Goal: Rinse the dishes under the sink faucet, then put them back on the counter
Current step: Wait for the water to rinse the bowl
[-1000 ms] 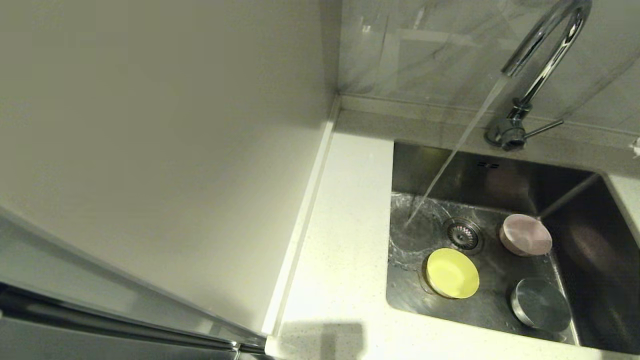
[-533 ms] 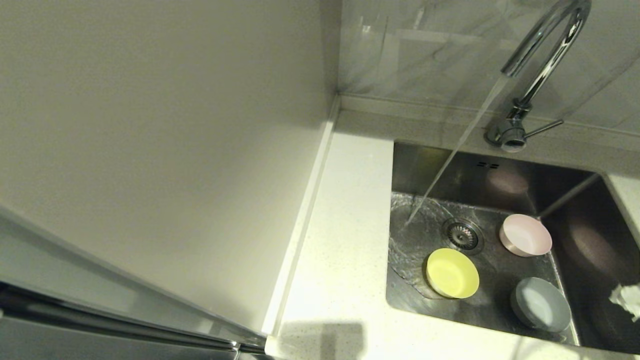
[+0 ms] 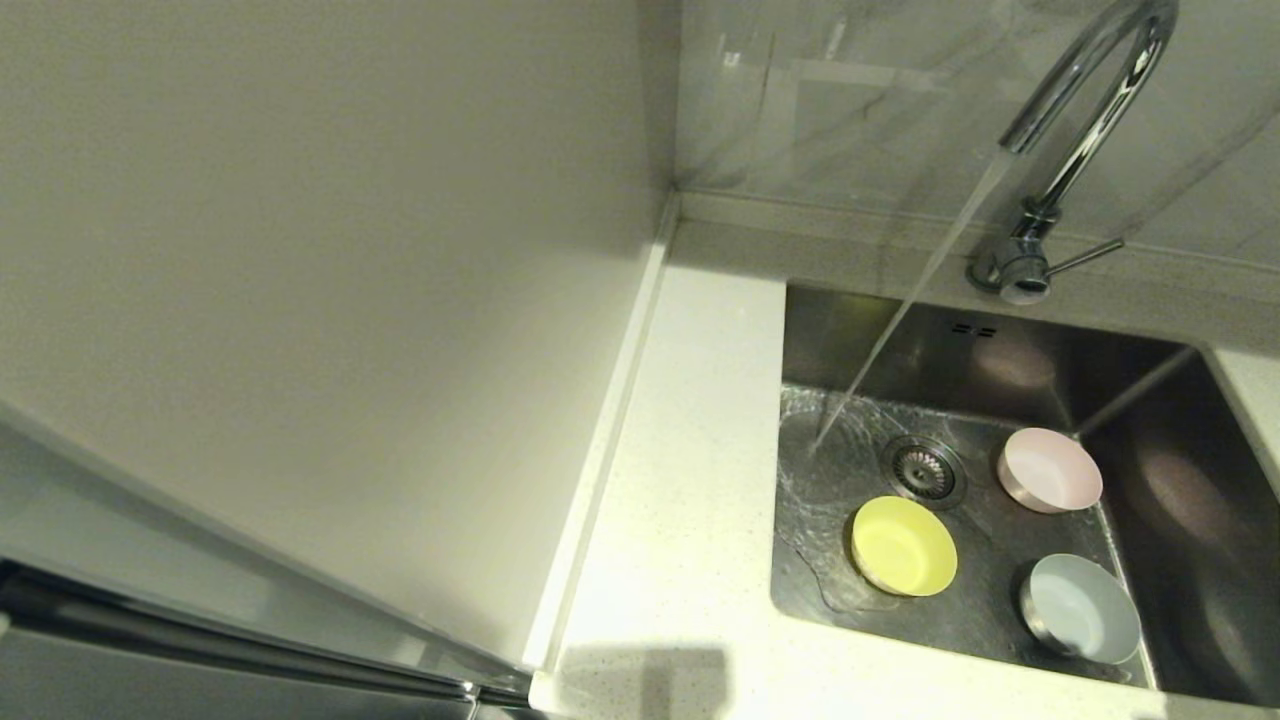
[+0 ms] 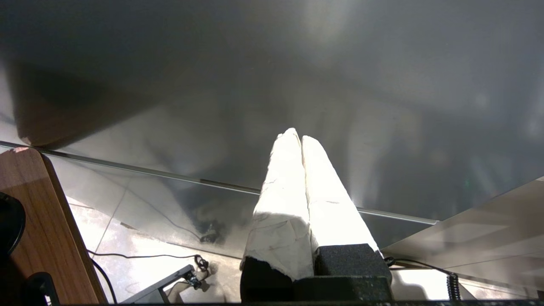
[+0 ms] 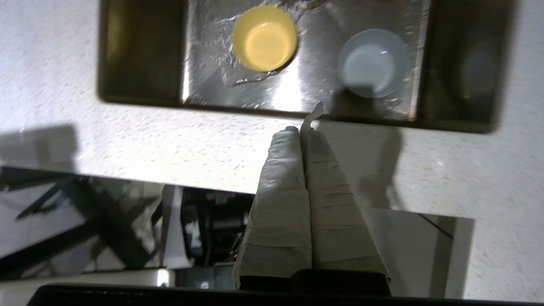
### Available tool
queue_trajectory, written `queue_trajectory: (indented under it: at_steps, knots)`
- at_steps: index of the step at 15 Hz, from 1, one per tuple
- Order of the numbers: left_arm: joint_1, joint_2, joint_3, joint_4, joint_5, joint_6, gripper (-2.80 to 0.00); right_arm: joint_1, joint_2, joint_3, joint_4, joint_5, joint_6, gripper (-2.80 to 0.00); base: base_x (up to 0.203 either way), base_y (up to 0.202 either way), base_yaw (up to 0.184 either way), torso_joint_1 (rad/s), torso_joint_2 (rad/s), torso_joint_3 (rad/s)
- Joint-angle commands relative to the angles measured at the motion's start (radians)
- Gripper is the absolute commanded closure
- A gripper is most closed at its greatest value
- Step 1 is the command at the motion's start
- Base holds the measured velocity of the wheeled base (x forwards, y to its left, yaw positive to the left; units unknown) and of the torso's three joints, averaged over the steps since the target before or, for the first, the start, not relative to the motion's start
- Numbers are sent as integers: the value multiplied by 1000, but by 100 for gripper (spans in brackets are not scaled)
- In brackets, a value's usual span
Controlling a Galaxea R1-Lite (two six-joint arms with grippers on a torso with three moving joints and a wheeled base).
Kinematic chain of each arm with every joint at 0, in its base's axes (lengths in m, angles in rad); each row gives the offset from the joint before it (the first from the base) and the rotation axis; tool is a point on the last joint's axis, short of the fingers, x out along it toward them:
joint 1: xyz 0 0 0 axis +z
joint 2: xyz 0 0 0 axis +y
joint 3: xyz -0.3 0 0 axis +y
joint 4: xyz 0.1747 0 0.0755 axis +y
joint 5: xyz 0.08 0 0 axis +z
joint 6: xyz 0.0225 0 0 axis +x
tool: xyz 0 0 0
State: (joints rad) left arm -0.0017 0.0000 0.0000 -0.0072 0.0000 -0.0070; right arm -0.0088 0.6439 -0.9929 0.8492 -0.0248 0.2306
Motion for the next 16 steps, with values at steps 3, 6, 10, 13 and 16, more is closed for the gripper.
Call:
queue_trajectory:
  at_steps: [3, 6, 10, 13, 16]
  knots:
    - [0, 0, 2, 0, 0, -1, 0, -10, -297, 138, -20, -73, -67, 0, 0, 0, 0, 0, 0, 0]
    - [0, 0, 3, 0, 0, -1, 0, -3, -454, 343, -156, -120, -210, 0, 0, 0, 0, 0, 0, 0]
    - [0, 0, 3, 0, 0, -1, 0, 7, -622, 723, -604, -176, -370, 0, 0, 0, 0, 0, 0, 0]
    - [0, 0, 2, 0, 0, -1, 0, 9, -643, 858, -669, -134, -325, 0, 0, 0, 0, 0, 0, 0]
    - [0, 0, 3, 0, 0, -1, 0, 9, -644, 893, -676, -35, -322, 0, 0, 0, 0, 0, 0, 0]
